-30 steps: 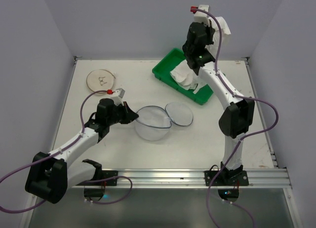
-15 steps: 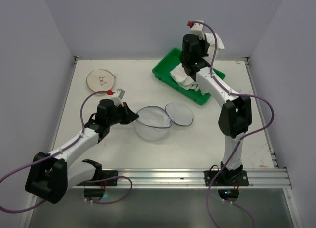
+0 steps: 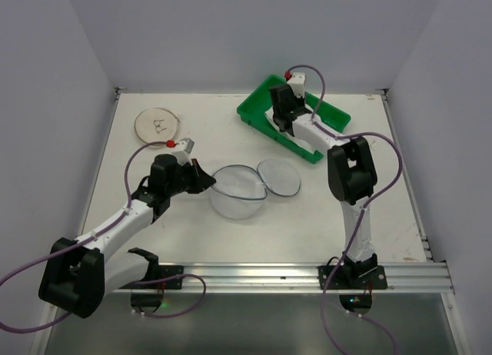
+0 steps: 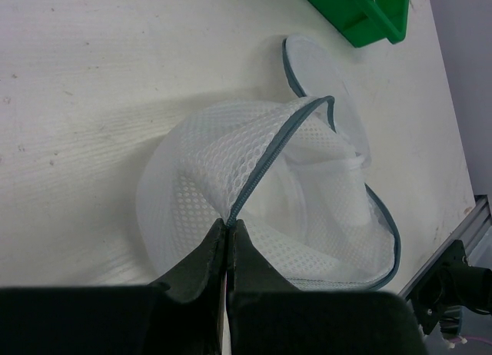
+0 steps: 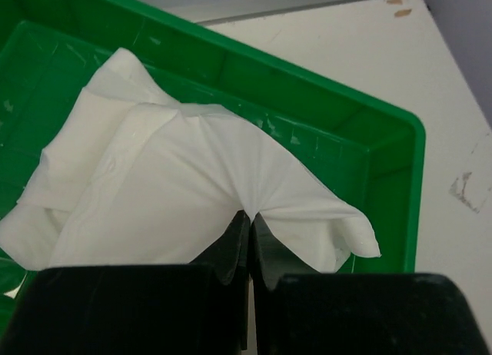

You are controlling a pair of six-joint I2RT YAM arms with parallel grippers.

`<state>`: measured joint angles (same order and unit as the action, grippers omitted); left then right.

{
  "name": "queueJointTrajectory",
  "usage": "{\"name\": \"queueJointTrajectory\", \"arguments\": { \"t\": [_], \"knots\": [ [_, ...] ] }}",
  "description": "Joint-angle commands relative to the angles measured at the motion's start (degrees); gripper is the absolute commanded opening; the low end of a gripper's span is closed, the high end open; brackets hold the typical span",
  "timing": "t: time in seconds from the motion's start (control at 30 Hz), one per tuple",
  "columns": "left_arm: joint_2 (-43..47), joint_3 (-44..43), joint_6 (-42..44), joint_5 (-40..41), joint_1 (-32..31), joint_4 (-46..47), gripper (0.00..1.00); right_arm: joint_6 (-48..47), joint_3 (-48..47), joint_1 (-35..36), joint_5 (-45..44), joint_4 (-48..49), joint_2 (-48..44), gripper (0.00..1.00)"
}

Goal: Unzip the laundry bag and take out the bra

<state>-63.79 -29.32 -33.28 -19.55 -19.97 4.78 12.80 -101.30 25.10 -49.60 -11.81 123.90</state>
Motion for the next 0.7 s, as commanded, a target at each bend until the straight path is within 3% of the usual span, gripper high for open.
{"name": "queueJointTrajectory", "arguments": {
  "t": [0.0, 0.13, 0.27, 0.4, 0.5, 0.67],
  "knots": [
    [1.3, 0.1, 0.9, -1.0, -0.2, 1.8, 0.0, 9.1, 1.1, -0.2, 2.1, -1.5, -1.1, 0.0],
    [1.3, 0.2, 0.8, -1.1, -0.2, 1.8, 0.0, 16.4, 5.0, -1.7, 5.7, -1.5, -1.2, 0.0],
    [1.5, 0.2, 0.8, -1.0, -0.2, 1.7, 0.0, 20.9, 4.9, -6.3, 16.2, -2.3, 0.7, 0.01],
    [1.6, 0.2, 0.8, -0.9, -0.2, 1.8, 0.0, 17.4, 9.6, -7.3, 21.8, 4.1, -1.5, 0.29],
    [1.1, 0.2, 0.8, -0.8, -0.2, 1.8, 0.0, 13.8, 13.8, -7.5, 25.6, 8.9, -5.6, 0.39],
    [1.1, 0.2, 0.8, -0.8, -0.2, 1.8, 0.0, 9.7, 12.3, -7.7, 30.2, 6.5, -9.8, 0.47]
  ]
}}
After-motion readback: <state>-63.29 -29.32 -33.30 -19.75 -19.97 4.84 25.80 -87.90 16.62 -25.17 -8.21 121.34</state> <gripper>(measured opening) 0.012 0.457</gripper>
